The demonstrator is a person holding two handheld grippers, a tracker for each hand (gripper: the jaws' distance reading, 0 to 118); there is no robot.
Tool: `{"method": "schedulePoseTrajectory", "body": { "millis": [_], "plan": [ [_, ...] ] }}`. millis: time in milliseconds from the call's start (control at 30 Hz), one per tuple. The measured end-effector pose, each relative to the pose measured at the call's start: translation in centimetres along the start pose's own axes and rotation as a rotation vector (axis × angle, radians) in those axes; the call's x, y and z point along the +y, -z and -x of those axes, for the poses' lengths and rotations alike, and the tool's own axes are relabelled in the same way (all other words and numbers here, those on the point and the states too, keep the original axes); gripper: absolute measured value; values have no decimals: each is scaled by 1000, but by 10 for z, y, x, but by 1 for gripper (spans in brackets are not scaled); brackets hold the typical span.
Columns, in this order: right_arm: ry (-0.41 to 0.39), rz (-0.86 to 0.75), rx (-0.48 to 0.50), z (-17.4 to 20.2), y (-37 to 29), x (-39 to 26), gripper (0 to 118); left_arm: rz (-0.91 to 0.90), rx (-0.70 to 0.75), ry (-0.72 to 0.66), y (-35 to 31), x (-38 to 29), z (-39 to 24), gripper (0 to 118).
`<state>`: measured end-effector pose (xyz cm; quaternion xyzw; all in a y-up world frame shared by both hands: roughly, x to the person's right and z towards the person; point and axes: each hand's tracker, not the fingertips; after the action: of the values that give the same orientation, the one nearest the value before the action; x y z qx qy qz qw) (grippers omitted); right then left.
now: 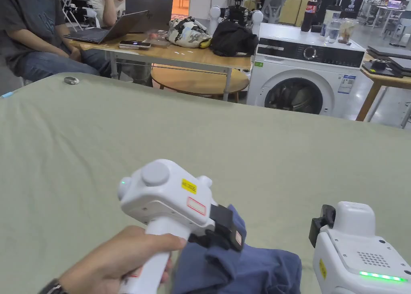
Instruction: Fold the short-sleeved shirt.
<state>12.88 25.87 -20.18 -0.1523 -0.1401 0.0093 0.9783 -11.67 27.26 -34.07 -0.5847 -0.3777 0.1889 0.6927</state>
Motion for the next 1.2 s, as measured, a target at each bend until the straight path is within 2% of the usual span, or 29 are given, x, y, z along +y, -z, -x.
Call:
{"method": "schedulePoseTrajectory", "body": {
  "millis": [233, 267, 333, 367, 400, 433, 500, 600, 633, 700, 733, 800, 900, 1033, 1100, 1200],
  "plan": [
    [-8, 14, -31, -9, -4, -2, 0, 66, 95, -3, 87, 4, 2, 9],
    [-4, 16, -32, -9, -4, -2, 0, 70, 98, -7, 90, 5, 4, 15],
    [4, 22, -34, -9, -5, -2, 0, 60, 64, -17, 91, 3, 6, 47],
    [7, 23, -33, -9, -5, -2, 0, 47, -20, -51, 87, 1, 10, 47],
    [6, 25, -31, -9, -5, -3, 0, 40, -72, -65, 82, -1, 9, 52],
    [1, 25, -30, -8, -6, -3, 0, 24, -73, -49, 74, -5, 3, 58],
    [-13, 24, -40, -6, -7, -2, 0, 8, -23, 18, 58, -10, -5, 58],
    [-11, 22, -28, -8, -8, 1, 0, -36, -97, 51, 34, -16, -9, 58],
    [-10, 18, -29, -8, -9, 1, 0, -55, -140, 39, 30, -16, -5, 54],
    [-13, 6, -32, -10, -13, 3, 0, -58, -131, 41, 33, -11, 0, 16],
    [-13, 1, -32, -11, -14, 3, 0, -60, -87, 28, 38, -9, 3, 3],
    [-6, -6, -32, -13, -15, 4, 0, -41, -74, 41, 53, -8, 9, 0],
    [0, -9, -30, -15, -15, 2, 0, 76, -223, 6, 92, -8, 16, 0],
    [-5, 9, -42, -16, -11, -2, 0, 115, -110, 41, 142, -14, 21, 0],
    [0, 17, -31, -18, -10, -2, 0, 112, -129, -10, 153, -19, 27, 0],
    [-6, 12, -37, -19, -9, -1, 0, 85, -123, 48, 149, -23, 18, 0]
  ]
}}
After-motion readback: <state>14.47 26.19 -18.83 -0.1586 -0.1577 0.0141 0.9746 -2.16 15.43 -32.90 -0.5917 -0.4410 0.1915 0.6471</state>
